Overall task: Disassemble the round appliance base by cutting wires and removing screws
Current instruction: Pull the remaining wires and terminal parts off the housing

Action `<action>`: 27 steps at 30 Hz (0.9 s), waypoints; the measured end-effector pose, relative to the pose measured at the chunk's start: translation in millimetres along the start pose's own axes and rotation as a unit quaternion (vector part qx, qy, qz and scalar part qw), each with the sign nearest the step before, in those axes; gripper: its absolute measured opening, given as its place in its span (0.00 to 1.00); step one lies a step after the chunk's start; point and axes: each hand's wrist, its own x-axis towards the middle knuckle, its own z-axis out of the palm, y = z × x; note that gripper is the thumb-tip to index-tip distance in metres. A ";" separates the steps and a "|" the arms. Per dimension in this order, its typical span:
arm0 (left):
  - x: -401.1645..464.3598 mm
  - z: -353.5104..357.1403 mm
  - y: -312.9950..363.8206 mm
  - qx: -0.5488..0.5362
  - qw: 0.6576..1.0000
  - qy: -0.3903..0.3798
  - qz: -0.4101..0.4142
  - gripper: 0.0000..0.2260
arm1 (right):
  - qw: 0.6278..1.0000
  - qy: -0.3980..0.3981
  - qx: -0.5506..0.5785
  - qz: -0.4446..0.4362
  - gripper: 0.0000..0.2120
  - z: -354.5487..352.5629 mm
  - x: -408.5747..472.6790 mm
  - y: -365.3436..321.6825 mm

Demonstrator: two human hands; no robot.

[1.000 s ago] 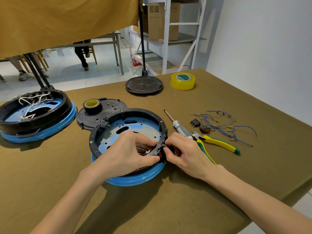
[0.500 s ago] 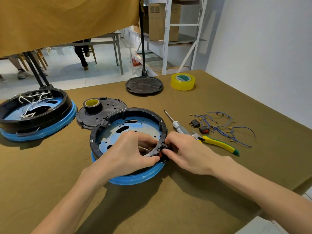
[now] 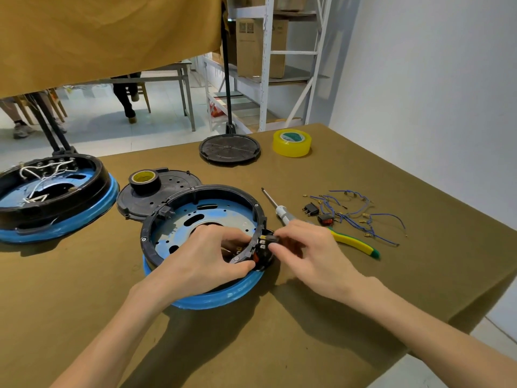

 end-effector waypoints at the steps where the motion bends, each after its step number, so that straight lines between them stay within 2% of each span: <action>1: -0.6 0.1 -0.5 0.001 1.000 0.002 0.000 0.13 | 0.999 0.030 0.008 0.015 0.05 -3.7 -2.4 4.2; 5: -1.4 -1.0 -1.3 0.007 1.000 0.003 0.001 0.13 | 0.980 0.118 0.005 0.163 0.03 -18.9 1.1 38.2; 7: -1.5 -0.2 -1.4 0.001 1.000 0.003 0.007 0.11 | 0.966 0.150 -0.026 0.209 0.04 -27.1 9.1 59.7; 15: -2.1 0.4 -2.5 0.039 0.999 0.017 0.007 0.12 | 0.940 0.076 -0.162 0.290 0.15 -40.3 33.3 90.4; 17: -1.9 0.3 -2.3 0.049 0.999 0.019 0.004 0.12 | 0.937 0.086 -0.210 0.267 0.16 -37.5 29.8 81.3; 19: -1.2 -0.1 -3.3 0.053 0.998 0.017 0.000 0.13 | 0.956 0.098 -0.180 0.211 0.11 -30.4 23.2 63.7; 21: -0.8 -0.2 -3.2 0.056 0.998 0.012 -0.004 0.13 | 0.977 0.046 -0.134 0.160 0.06 -19.6 14.0 44.1; 23: -1.5 -0.1 -2.5 0.059 0.998 0.007 -0.002 0.13 | 0.983 -0.016 -0.129 0.126 0.04 -6.9 4.0 29.2; 27: -3.4 -4.0 1.4 0.078 0.997 0.014 -0.012 0.13 | 0.993 -0.040 -0.048 0.105 0.04 7.8 -6.1 9.7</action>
